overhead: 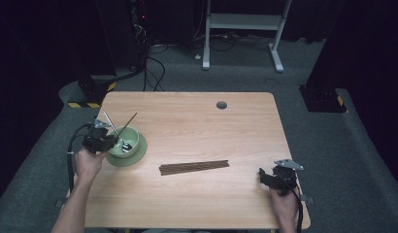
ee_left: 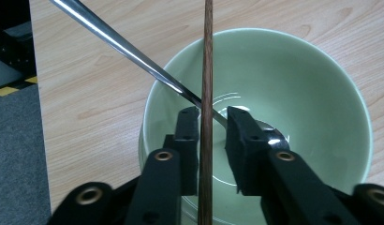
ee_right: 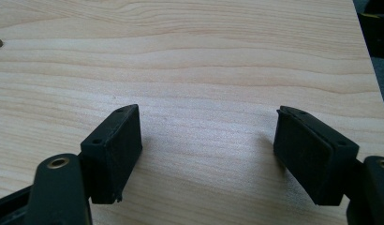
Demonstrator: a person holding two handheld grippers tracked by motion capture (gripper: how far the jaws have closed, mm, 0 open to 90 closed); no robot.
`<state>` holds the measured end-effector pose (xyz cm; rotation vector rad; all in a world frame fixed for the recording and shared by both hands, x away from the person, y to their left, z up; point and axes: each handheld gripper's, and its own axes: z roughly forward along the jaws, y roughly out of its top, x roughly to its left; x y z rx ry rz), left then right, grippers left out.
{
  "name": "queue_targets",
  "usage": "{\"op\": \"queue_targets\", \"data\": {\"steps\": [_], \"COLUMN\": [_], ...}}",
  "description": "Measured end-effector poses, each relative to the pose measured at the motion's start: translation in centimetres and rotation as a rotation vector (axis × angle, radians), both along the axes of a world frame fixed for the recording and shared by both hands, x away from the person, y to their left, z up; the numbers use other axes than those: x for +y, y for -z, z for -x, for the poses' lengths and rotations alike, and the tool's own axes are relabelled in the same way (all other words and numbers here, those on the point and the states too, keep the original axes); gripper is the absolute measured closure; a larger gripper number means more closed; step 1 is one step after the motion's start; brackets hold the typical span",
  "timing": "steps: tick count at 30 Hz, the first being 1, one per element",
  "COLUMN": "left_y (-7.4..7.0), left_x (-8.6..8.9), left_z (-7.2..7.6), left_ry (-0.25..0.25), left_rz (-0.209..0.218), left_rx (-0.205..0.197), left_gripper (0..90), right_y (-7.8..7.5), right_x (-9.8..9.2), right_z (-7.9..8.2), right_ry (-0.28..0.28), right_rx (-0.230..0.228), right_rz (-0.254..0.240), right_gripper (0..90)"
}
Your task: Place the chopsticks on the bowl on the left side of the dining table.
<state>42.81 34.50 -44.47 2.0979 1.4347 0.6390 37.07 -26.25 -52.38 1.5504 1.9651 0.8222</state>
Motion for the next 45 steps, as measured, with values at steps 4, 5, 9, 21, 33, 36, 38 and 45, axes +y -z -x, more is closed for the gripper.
{"op": "queue_targets", "data": {"steps": [4, 5, 9, 21, 33, 36, 38, 45], "left_y": [-0.2, -0.2, -0.6, -1.7, -2.6, -2.7, -2.7, -2.8], "left_x": [0.2, 0.2, 0.1, -1.3, -2.9, -3.2, -3.7, -5.4], "left_z": [0.1, 0.2, 0.5, 1.2, 1.6, 1.6, 1.6, 1.7], "left_ry": [-0.026, -0.034, -0.066, -0.048, 0.000, 0.013, 0.024, 0.067], "left_rz": [0.006, 0.008, 0.038, 0.146, 0.263, 0.291, 0.295, 0.290], "left_rx": [-0.003, -0.006, -0.050, -0.103, -0.143, -0.147, -0.143, -0.140], "left_gripper": [60.2, 57.4, 45.3, 39.6, 38.0, 39.3, 39.5, 39.0], "right_y": [0.0, 0.0, 0.0, 0.0, 0.0, 0.0, 0.0, 0.0], "right_x": [0.0, 0.0, 0.0, 0.0, 0.0, 0.0, 0.0, 0.0], "right_z": [0.0, 0.0, 0.0, 0.0, 0.0, 0.0, 0.0, 0.0], "right_ry": [0.000, 0.001, 0.000, 0.000, 0.000, 0.000, 0.000, 0.000], "right_rx": [0.000, 0.000, 0.000, 0.000, 0.000, 0.000, 0.000, 0.000], "right_rz": [0.000, -0.001, 0.000, 0.000, 0.000, -0.001, 0.000, 0.000], "right_gripper": [23.5, 23.5, 23.5, 23.5, 23.5, 23.5, 23.5, 23.5]}}
